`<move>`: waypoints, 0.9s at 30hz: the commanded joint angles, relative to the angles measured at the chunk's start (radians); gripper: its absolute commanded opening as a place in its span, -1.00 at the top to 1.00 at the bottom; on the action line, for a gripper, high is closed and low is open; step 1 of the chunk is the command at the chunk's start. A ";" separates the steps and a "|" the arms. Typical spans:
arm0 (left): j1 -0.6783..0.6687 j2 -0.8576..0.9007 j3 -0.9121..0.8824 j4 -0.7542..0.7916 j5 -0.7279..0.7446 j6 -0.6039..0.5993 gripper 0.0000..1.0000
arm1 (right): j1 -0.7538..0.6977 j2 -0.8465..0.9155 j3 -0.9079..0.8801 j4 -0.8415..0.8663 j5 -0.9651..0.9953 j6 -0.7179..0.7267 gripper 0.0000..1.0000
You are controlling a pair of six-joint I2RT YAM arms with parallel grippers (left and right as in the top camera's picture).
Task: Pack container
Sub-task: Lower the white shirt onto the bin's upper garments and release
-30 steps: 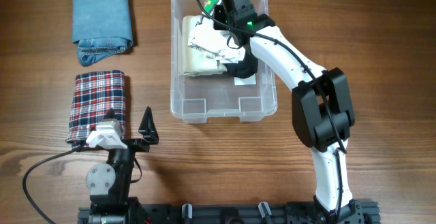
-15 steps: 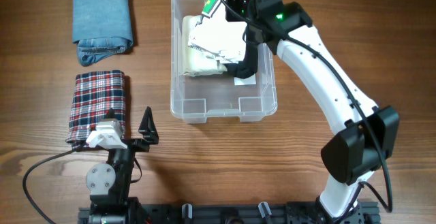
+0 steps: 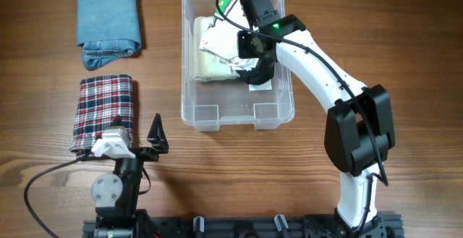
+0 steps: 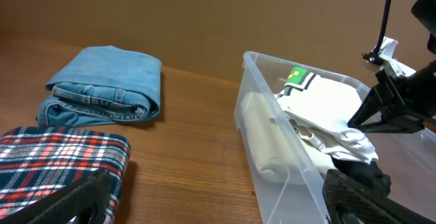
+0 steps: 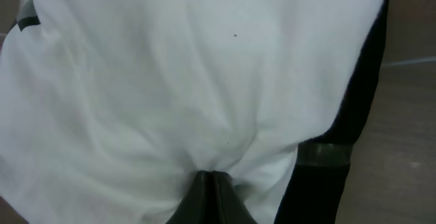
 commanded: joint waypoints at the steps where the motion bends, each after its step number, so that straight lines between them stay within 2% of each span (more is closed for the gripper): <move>1: 0.005 -0.007 -0.006 -0.001 0.013 0.013 -0.99 | 0.003 0.024 0.000 0.014 -0.035 0.013 0.91; 6: 0.005 -0.007 -0.006 -0.001 0.013 0.013 -0.99 | 0.001 -0.060 0.051 0.034 -0.028 0.013 0.91; 9: 0.005 -0.007 -0.006 -0.001 0.013 0.013 -0.99 | 0.000 -0.107 0.057 0.142 -0.014 0.011 0.80; 13: 0.005 -0.007 -0.006 -0.001 0.013 0.013 -1.00 | 0.000 -0.102 0.056 0.236 0.061 0.000 0.77; 17: 0.005 -0.007 -0.006 -0.001 0.013 0.013 -0.99 | 0.000 -0.058 0.055 0.289 0.139 -0.002 0.77; 27: 0.005 -0.007 -0.006 -0.001 0.013 0.013 -1.00 | -0.015 0.145 0.055 0.303 0.142 -0.002 0.78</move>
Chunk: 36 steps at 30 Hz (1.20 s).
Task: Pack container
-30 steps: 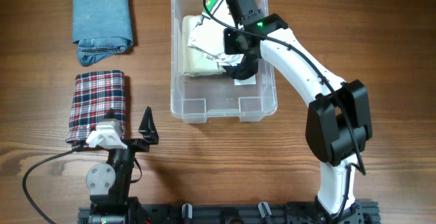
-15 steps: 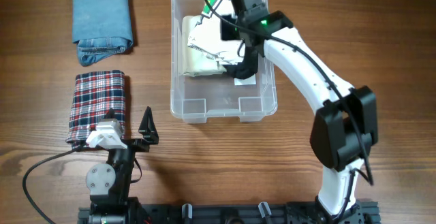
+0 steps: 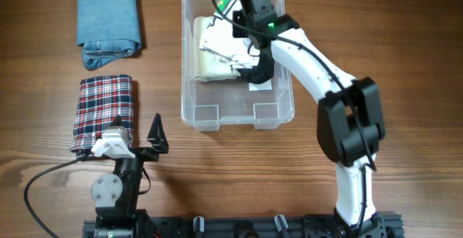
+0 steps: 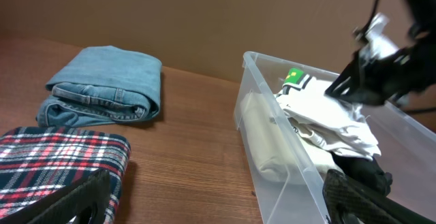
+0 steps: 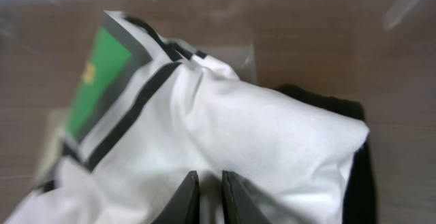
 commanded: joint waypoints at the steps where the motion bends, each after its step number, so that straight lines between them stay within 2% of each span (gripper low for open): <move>1: 0.005 -0.007 -0.006 -0.001 0.013 0.013 -0.99 | -0.008 0.051 0.013 -0.020 0.025 -0.005 0.79; 8: 0.005 -0.007 -0.006 -0.001 0.013 0.013 -0.99 | -0.009 -0.088 0.023 0.009 0.025 -0.038 0.78; 12: 0.005 -0.007 -0.006 -0.001 0.013 0.013 -0.99 | -0.010 -0.234 0.023 -0.017 0.025 -0.037 0.61; 14: 0.005 -0.007 -0.006 -0.001 0.013 0.013 -0.99 | -0.015 -0.304 0.023 -0.054 0.029 -0.037 0.38; 16: 0.005 -0.007 -0.006 -0.001 0.013 0.013 -1.00 | -0.042 -0.364 0.023 -0.118 0.068 -0.016 0.31; 17: 0.005 -0.007 -0.006 -0.001 0.013 0.013 -0.99 | -0.058 -0.380 0.023 -0.148 0.084 0.001 0.16; 18: 0.005 -0.007 -0.006 -0.001 0.013 0.013 -1.00 | -0.084 -0.395 0.023 -0.187 0.095 0.014 -0.05; 20: 0.005 -0.007 -0.006 -0.001 0.013 0.013 -1.00 | -0.145 -0.412 0.023 -0.261 0.096 0.035 -0.26; 23: 0.005 -0.007 -0.006 -0.001 0.013 0.013 -1.00 | -0.265 -0.415 0.023 -0.397 0.090 0.086 -0.44; 25: 0.005 -0.007 -0.006 -0.001 0.013 0.013 -1.00 | -0.337 -0.415 0.023 -0.472 0.084 0.111 -0.64; 27: 0.005 -0.007 -0.006 -0.001 0.013 0.013 -1.00 | -0.414 -0.415 0.020 -0.529 0.060 0.112 -1.00; 33: 0.005 -0.007 -0.006 -0.001 0.013 0.013 -0.99 | -0.576 -0.415 -0.011 -0.583 0.058 0.227 -1.00; 36: 0.005 -0.007 -0.006 -0.001 0.013 0.013 -1.00 | -0.624 -0.415 -0.013 -0.624 0.063 0.230 -0.99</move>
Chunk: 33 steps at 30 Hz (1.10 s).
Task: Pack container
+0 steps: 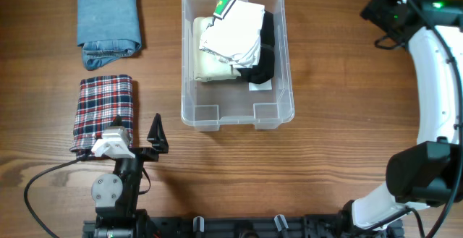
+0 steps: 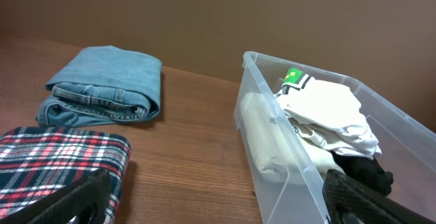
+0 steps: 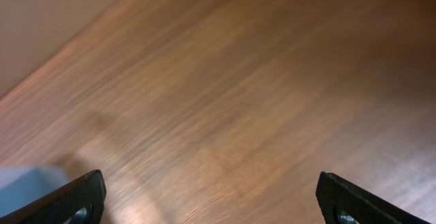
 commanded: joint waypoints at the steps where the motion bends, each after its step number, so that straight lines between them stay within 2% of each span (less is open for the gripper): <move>1: 0.005 -0.007 -0.006 -0.001 0.013 0.013 -1.00 | -0.038 0.001 -0.010 -0.037 -0.005 0.043 -1.00; 24: 0.005 -0.007 -0.006 -0.001 0.012 0.013 -1.00 | -0.045 0.001 -0.010 -0.045 -0.005 0.043 -1.00; 30: 0.005 -0.007 -0.003 0.020 0.117 0.012 -0.99 | -0.045 0.001 -0.010 -0.045 -0.005 0.044 -0.99; 33: 0.005 -0.007 0.042 0.018 0.116 0.014 -0.99 | -0.045 0.001 -0.010 -0.045 -0.005 0.044 -1.00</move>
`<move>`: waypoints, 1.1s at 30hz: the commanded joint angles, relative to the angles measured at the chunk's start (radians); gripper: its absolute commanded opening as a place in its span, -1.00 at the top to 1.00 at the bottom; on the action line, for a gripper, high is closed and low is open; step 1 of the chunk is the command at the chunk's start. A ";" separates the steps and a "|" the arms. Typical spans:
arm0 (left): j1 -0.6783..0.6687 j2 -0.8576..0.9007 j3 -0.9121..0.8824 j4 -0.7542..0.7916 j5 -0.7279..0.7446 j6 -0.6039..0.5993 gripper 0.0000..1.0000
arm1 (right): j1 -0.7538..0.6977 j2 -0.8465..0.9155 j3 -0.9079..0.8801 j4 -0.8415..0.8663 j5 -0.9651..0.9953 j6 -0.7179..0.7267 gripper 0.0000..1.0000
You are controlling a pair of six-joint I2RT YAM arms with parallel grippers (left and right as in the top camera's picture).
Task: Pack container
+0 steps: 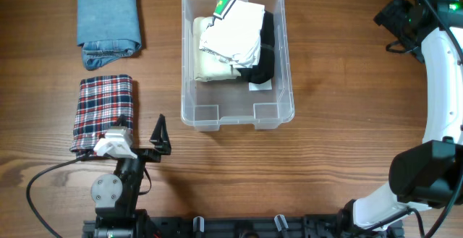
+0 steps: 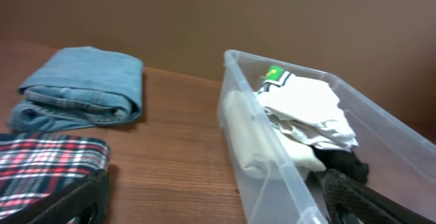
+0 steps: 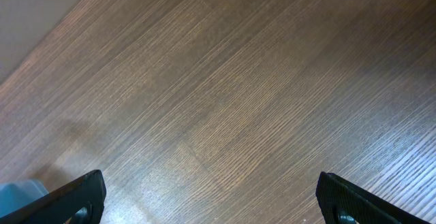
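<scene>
A clear plastic container (image 1: 237, 116) stands at the table's middle. In it lie a cream folded cloth (image 1: 210, 64), a white shirt with a green label (image 1: 235, 32) on top, and a black garment (image 1: 266, 50); the left wrist view shows the white shirt (image 2: 303, 105) too. Folded jeans (image 1: 108, 24) and a folded plaid cloth (image 1: 103, 111) lie on the table to the container's left. My left gripper (image 1: 137, 140) is open near the front edge, beside the plaid cloth. My right gripper (image 1: 396, 19) is open over bare wood at the far right, nothing between its fingers.
The wooden table (image 1: 347, 122) is bare to the container's right. The right arm (image 1: 441, 86) runs along the right edge of the overhead view. A black cable (image 1: 43, 180) loops at the front left by the left arm's base.
My right gripper has shifted a little further right, still open over bare wood. My left gripper has turned slightly towards the container. The clothes have not moved.
My right gripper was shut on the white shirt inside the container. Then it was at the container's far end, fingers nearly together on the shirt. After that it was open at the table's far right, the shirt left on the pile, as now.
</scene>
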 commanded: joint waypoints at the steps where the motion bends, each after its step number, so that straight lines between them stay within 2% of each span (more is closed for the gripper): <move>1: 0.005 -0.006 0.064 0.004 0.043 0.017 -0.99 | 0.002 0.001 -0.010 -0.001 -0.005 0.018 -0.99; 4: 0.005 0.040 0.196 -0.077 -0.039 0.018 -1.00 | 0.002 0.001 -0.010 -0.001 -0.005 0.018 -1.00; 8: 0.005 0.251 0.462 -0.309 -0.146 0.073 -1.00 | 0.002 0.001 -0.010 -0.001 -0.005 0.018 -1.00; 10: 0.005 0.408 0.615 -0.443 -0.202 0.072 -0.99 | 0.002 0.001 -0.010 -0.001 -0.005 0.018 -0.99; 15: 0.005 0.819 0.964 -0.770 -0.210 0.072 -1.00 | 0.002 0.001 -0.010 -0.001 -0.005 0.018 -1.00; 18: 0.005 0.986 1.093 -0.882 -0.195 0.073 -0.99 | 0.002 0.001 -0.010 -0.001 -0.005 0.018 -1.00; 22: 0.005 1.155 1.222 -1.039 -0.167 0.072 -0.99 | 0.002 0.001 -0.010 -0.001 -0.005 0.018 -0.99; 26: 0.006 1.228 1.231 -1.086 -0.169 0.072 -0.99 | 0.002 0.001 -0.010 -0.001 -0.005 0.018 -1.00; 29: 0.006 1.249 1.231 -1.153 -0.238 0.051 -1.00 | 0.002 0.001 -0.010 -0.001 -0.005 0.018 -0.99; 33: 0.029 1.293 1.230 -1.193 -0.386 -0.095 -0.99 | 0.002 0.001 -0.010 -0.001 -0.005 0.018 -1.00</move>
